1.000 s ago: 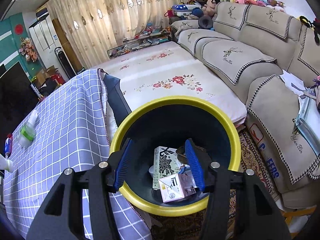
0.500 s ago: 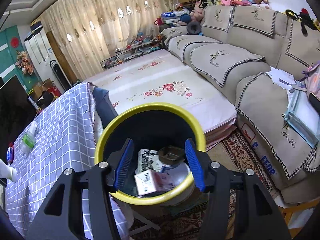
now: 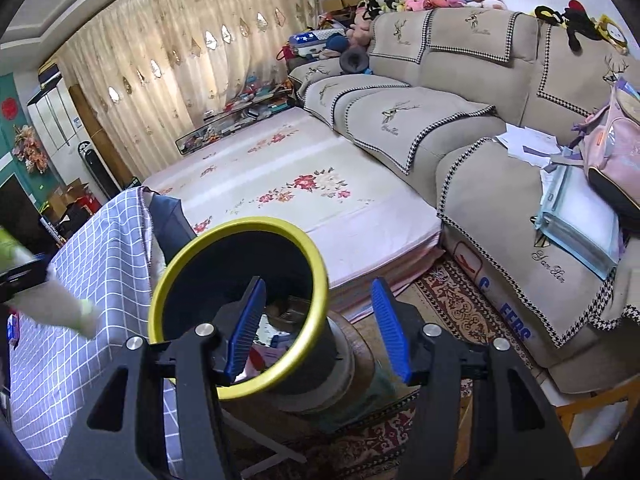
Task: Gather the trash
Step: 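Carry the coconut water bottle over the bin and open the left gripper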
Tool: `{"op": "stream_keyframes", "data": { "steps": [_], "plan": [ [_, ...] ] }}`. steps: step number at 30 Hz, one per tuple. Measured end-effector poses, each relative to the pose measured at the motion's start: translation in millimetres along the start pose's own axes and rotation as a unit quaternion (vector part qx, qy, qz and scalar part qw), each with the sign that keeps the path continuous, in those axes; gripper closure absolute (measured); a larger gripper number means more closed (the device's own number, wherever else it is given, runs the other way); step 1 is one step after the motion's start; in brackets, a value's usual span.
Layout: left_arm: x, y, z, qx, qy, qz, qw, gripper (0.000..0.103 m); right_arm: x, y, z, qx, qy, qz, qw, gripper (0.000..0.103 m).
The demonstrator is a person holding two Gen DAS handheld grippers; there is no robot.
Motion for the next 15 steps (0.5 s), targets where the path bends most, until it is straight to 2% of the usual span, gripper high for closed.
{"op": "stream_keyframes", "data": {
  "steps": [5,11,13,15],
  "plan": [
    [11.1,-69.7,-13.1,-0.035,0.002,0.020,0.9992,0.052,4.9,-8.1,4.2,-0.012,0.000,0.005,1.000,0.050],
    [18.2,-119.3,-15.9,-0.061,0.001,0.025,0.9978,0.052,4.9,-18.4,7.8,-0.024,0.002,0.005,1.000,0.048],
    [17.4,-126.4,-18.2,-0.060,0.005,0.019,0.9980,0.048,3.6,-20.2,8.2,-0.026,0.004,0.004,1.000,0.048],
    [16.3,-123.6,-21.2,-0.050,0.006,0.012,0.9986,0.039,3.0,-20.9,8.5,-0.026,0.005,0.003,1.000,0.048]
  ]
}}
Point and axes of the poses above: each gripper's, at about its wrist camera, not at the fingertips, and y roughly against the way its jaws point, x to its right, z to its underside, the point moved 10 cm from there along -y, roughly the way its jaws point, and after that the axes turned 9 degrees about -y, right-handed, at the moved point
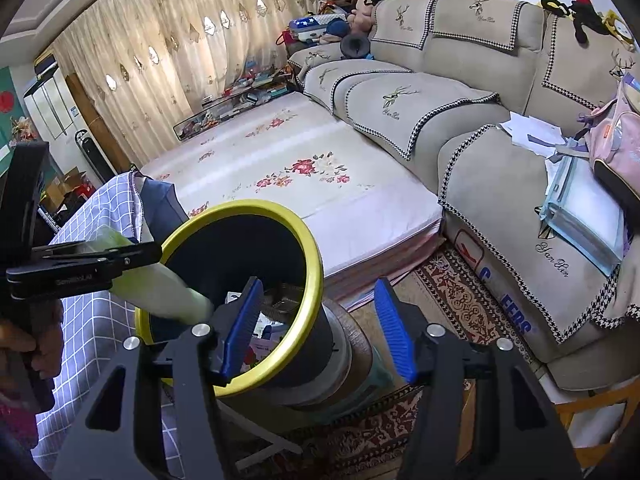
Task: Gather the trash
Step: 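Carry the coconut water bottle over the bin and open the left gripper, then move the right gripper to the green-capped clear jar and grasp it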
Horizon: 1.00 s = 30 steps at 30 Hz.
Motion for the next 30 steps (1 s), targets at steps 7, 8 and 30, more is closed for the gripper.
{"op": "stream_keyframes", "data": {
  "steps": [7,8,30],
  "plan": [
    [-12.7,57.1,11.5,0.052,-0.003,-0.028,0.9983,0.023,-8.3,1.6,2.7,0.000,0.006,-0.005,1.000,0.047],
    [-17.5,70.3,17.6,0.062,0.005,-0.032,0.9975,0.020,-9.6,2.1,3.1,0.000,0.007,-0.006,1.000,0.047],
    [-287.4,279.9,324.8,0.130,0.254,-0.293,0.9125,0.011,-259.6,11.4,48.9,-0.037,0.179,-0.151,0.972,0.044]
  ]
}}
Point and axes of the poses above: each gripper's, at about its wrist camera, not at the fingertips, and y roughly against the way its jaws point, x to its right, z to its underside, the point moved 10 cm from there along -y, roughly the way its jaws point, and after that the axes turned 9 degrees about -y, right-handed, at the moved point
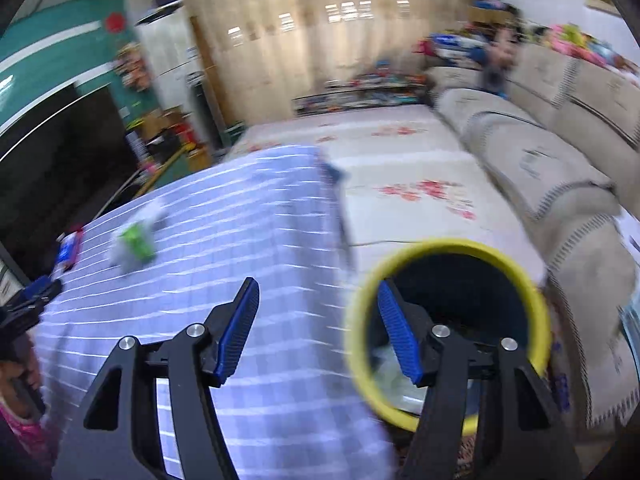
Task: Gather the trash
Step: 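Move the right gripper to the green-capped clear jar and grasp it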
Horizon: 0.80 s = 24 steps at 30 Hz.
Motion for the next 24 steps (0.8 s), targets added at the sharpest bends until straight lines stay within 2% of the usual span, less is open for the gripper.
{"op": "stream_keyframes", "data": {
  "steps": [4,6,9,10,11,14,19,24],
  "plan": [
    [-43.6,-5.9,17.9,0.001,0.041,-0.008,0.9991,0.011,-79.7,-24.2,0.3,-0.019,0.052,-0.056,0.997,0.044],
    [-46.4,-8.0,20.8,0.003,0.052,-0.006,0.9986,0.011,-121.3,-37.8,3.6,-0.030,0.083,-0.089,0.992,0.041],
    [-49.9,-8.9,26.1,0.001,0.058,-0.013,0.9983,0.011,-176.5,-56.5,9.8,-0.034,0.133,-0.132,0.982,0.028],
    [-51.2,-10.2,28.9,-0.002,0.059,-0.015,0.9981,0.011,-190.8,-60.7,10.5,-0.030,0.149,-0.141,0.978,0.021],
    [-53.0,-11.6,31.2,-0.005,0.063,-0.012,0.9979,0.011,-204.7,-67.9,10.9,-0.025,0.169,-0.142,0.975,0.017],
    [-52.6,-11.3,32.6,-0.008,0.075,-0.005,0.9972,0.011,-232.1,-88.9,14.3,-0.028,0.210,-0.140,0.967,0.014],
    [-47.0,-9.8,33.2,-0.008,0.064,-0.018,0.9978,0.011,-245.7,-129.3,20.0,-0.060,0.235,-0.125,0.962,0.013],
    [-40.9,-10.2,33.8,-0.010,0.063,-0.009,0.9979,0.010,-252.7,-165.5,25.6,-0.079,0.249,-0.106,0.959,0.013]
  ]
}}
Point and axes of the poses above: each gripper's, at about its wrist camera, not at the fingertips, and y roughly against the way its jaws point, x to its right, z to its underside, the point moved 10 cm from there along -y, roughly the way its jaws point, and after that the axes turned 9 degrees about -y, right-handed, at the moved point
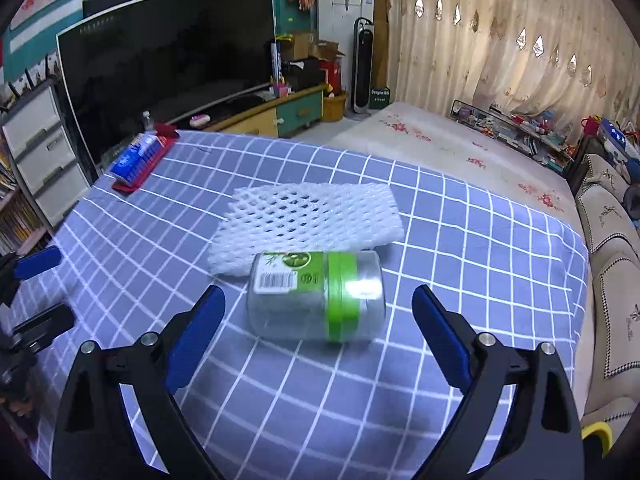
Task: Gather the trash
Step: 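Move the right gripper to the green-capped clear jar and grasp it, then carry the green-capped jar over the bin and open the right gripper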
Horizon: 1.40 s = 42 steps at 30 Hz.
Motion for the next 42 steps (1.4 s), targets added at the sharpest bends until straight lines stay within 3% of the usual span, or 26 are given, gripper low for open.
{"op": "stream_keyframes", "data": {
  "steps": [4,6,8,11,19,24,28,34,37,42],
  "plan": [
    [2.2,0.4,0.8,-0.001,0.000,0.005,1.0000,0.010,-0.4,-22.6,1.3,-0.022,-0.005,0.005,1.000,0.013],
    [2.9,-0.1,1.3,-0.002,-0.001,0.005,1.0000,0.010,0.2,-29.8,3.8,-0.030,-0.011,0.004,0.999,0.019],
    [4.6,-0.8,1.9,-0.004,-0.002,0.006,1.0000,0.010,3.7,-35.0,6.7,-0.040,-0.025,0.003,0.999,0.035],
    [7.2,0.2,1.9,-0.003,-0.005,0.008,1.0000,0.010,7.1,-35.4,7.0,-0.045,-0.042,0.005,0.998,0.036],
    [10.9,-3.0,2.7,-0.006,-0.013,0.010,0.9999,0.010,22.9,22.7,15.6,-0.017,-0.068,-0.001,0.998,0.036],
    [16.3,-5.3,4.4,-0.010,-0.022,0.009,0.9997,0.010,83.6,80.7,40.6,0.010,-0.121,0.042,0.992,0.036],
    [20.0,-6.9,5.5,-0.013,-0.025,0.014,0.9995,0.010,167.9,131.6,84.3,0.022,-0.197,0.117,0.973,0.036],
    [40.0,-9.6,4.7,-0.027,-0.033,0.046,0.9980,0.010,283.3,180.4,161.1,0.003,-0.299,0.228,0.926,0.036],
    [50.9,-6.7,-0.1,-0.032,-0.042,0.058,0.9969,0.010,318.1,186.2,189.2,-0.010,-0.324,0.260,0.910,0.035],
    [66.2,-2.0,-19.6,-0.033,-0.062,0.073,0.9949,0.010,346.8,176.4,217.5,-0.031,-0.349,0.270,0.897,0.035]
  ]
}}
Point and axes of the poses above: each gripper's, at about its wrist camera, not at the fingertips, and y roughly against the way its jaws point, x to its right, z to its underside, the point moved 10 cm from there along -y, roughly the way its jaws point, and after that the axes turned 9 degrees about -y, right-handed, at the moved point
